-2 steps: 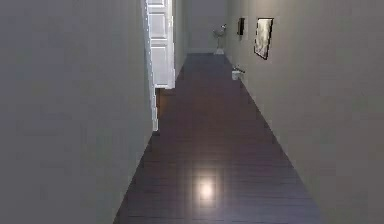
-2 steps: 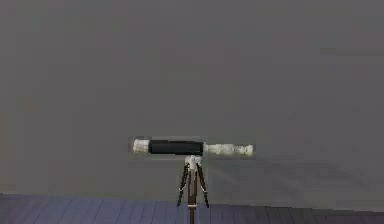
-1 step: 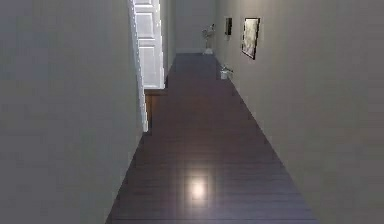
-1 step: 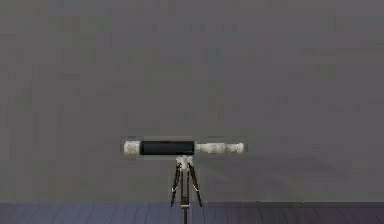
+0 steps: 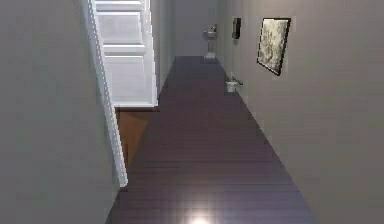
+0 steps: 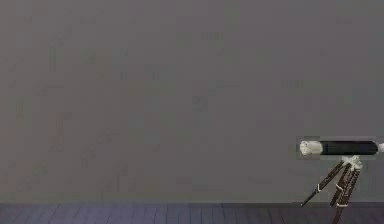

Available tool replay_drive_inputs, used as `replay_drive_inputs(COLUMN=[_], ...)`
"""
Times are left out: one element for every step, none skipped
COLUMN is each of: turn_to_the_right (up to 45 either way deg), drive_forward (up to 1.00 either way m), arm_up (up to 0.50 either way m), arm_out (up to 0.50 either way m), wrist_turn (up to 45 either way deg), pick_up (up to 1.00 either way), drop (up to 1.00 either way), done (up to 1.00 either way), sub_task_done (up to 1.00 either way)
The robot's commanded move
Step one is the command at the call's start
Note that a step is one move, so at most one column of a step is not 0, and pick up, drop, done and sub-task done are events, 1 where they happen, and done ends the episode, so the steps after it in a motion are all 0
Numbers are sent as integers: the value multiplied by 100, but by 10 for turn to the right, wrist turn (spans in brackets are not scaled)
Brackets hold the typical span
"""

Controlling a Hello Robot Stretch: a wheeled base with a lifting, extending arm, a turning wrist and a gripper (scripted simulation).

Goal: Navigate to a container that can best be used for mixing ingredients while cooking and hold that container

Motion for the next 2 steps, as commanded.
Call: replay_drive_inputs(turn_to_the_right=[0, 0], drive_forward=[100, 70], arm_up=[0, 0], arm_out=[0, 0], wrist_turn=[0, 0], pick_up=[0, 0], drop=[0, 0], done=[0, 0], sub_task_done=[0, 0])
